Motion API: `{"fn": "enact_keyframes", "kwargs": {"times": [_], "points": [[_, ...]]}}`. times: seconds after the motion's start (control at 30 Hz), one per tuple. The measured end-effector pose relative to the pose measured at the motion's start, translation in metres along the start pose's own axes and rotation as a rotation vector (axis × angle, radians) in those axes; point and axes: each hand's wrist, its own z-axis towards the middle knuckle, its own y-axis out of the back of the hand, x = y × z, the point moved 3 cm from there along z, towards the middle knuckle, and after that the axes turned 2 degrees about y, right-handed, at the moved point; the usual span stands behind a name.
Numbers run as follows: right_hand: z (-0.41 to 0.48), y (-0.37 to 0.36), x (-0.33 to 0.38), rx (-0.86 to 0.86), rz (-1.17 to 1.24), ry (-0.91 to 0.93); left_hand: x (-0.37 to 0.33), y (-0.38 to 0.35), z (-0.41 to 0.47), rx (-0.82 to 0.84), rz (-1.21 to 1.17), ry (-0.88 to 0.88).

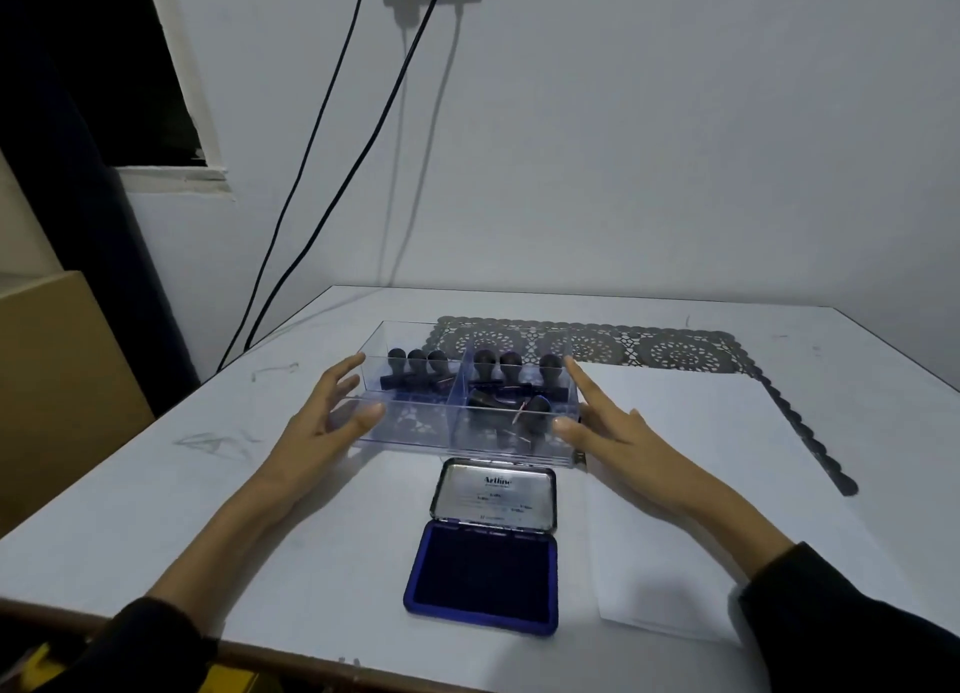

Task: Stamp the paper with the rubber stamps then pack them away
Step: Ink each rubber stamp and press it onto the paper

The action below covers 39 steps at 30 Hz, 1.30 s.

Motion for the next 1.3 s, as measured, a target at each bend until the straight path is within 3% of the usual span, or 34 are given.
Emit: {"fn": "enact_keyframes", "kwargs": {"times": [0.47,1.1,1.2,1.3], "points": [[0.015,0.005,0.001,-0.050,0.061,-0.050,-0.002,-0.003,0.023,-0.026,-0.038,0.042],[0.007,0.004,0.000,-0.090,-0.094,-0.042,0.005,-0.005,0.017,-0.025,-0.028,0.030],[-0.001,0.007,0.012,-0.170,-0.246,-0.015,-0.006,-0.004,0.003,-0.097,0.015,0.058],[-0.024,0.015,0.041,-0.373,-0.329,0.021,-0.026,-0.002,-0.026,-0.112,0.022,-0.036]]}}
